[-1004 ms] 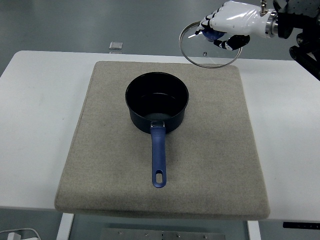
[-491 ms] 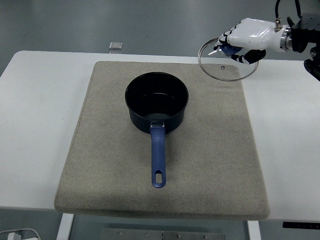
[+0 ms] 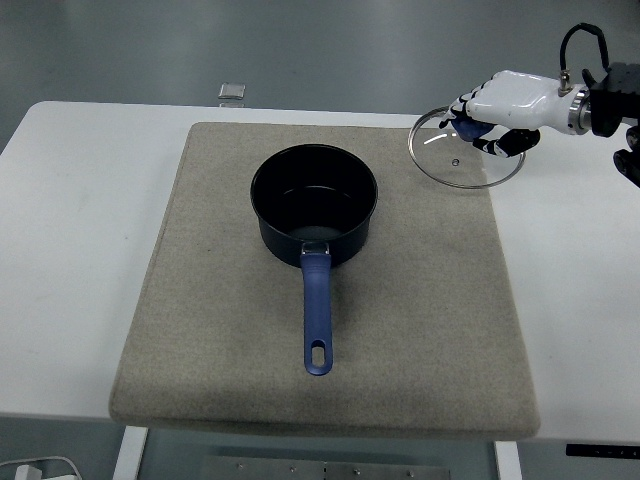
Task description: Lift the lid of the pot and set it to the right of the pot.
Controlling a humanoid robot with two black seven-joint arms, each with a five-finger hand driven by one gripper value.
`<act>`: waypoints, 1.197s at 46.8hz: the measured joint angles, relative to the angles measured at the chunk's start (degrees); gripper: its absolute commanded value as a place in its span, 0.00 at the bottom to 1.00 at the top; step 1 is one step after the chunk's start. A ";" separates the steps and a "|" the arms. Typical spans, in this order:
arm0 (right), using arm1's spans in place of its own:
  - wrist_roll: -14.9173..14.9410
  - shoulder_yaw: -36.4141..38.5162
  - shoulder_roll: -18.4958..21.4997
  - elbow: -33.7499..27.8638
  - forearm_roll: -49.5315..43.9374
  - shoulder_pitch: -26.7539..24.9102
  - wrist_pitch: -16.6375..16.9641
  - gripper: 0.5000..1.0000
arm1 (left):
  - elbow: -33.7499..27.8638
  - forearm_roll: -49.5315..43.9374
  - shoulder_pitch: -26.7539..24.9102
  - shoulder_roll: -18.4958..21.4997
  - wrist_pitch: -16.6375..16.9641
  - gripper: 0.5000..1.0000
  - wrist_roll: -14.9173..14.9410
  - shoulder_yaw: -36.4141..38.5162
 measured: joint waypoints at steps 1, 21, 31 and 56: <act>0.00 0.00 0.00 0.00 0.04 -0.19 -0.06 0.00 | 0.00 0.00 0.00 0.00 0.00 1.00 0.00 0.00; 0.00 0.38 -0.08 -0.08 0.47 -3.11 -0.50 0.00 | 0.00 0.00 0.00 0.00 0.00 1.00 0.00 0.00; 0.00 0.41 -0.08 -0.08 0.49 -4.20 -1.24 0.00 | 0.00 0.00 -0.01 0.00 0.00 1.00 0.00 0.01; -0.01 0.28 0.03 -0.07 2.14 -5.07 -2.68 0.00 | 0.00 0.00 0.00 0.00 0.00 1.00 0.00 0.00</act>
